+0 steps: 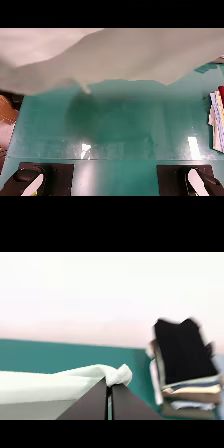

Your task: Fold the shirts.

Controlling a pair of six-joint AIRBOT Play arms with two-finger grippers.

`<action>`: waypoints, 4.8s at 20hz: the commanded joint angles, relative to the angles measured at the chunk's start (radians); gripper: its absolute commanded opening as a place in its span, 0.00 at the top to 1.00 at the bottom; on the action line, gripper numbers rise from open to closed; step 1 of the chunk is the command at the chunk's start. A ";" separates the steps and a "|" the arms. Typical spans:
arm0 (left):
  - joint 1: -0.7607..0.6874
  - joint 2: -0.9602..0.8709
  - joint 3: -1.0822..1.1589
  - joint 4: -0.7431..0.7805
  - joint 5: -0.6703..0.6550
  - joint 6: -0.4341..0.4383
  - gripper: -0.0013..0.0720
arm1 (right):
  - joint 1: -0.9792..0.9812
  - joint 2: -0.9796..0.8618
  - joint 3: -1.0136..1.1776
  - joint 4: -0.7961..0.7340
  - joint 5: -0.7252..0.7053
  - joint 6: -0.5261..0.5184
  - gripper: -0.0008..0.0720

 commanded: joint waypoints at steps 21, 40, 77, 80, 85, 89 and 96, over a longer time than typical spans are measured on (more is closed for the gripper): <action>0.002 -0.811 -0.465 0.183 0.065 0.131 0.94 | 0.197 -0.887 -0.065 -0.128 0.173 0.129 0.96; 0.002 -0.837 -0.650 0.199 -0.122 -0.002 0.32 | 0.255 -0.801 -0.389 -0.129 0.137 0.130 0.46; 0.000 -0.072 -1.645 -0.297 -0.021 0.079 0.94 | -0.222 -0.207 -1.231 -0.120 0.294 0.137 0.45; 0.000 -0.072 -1.645 -0.297 -0.022 0.079 0.94 | -0.227 -0.207 -1.310 -0.094 0.252 0.137 0.45; 0.000 -0.072 -1.645 -0.297 -0.023 0.079 0.94 | -0.158 -0.207 -1.322 -0.096 0.183 0.153 0.47; 0.000 -0.072 -1.643 -0.291 -0.030 0.079 0.95 | -0.114 -0.207 -1.322 -0.100 0.163 0.151 0.85; 0.000 0.188 -1.537 -0.039 -0.360 -0.092 0.95 | -0.021 -0.142 -1.216 -0.259 0.308 0.132 0.96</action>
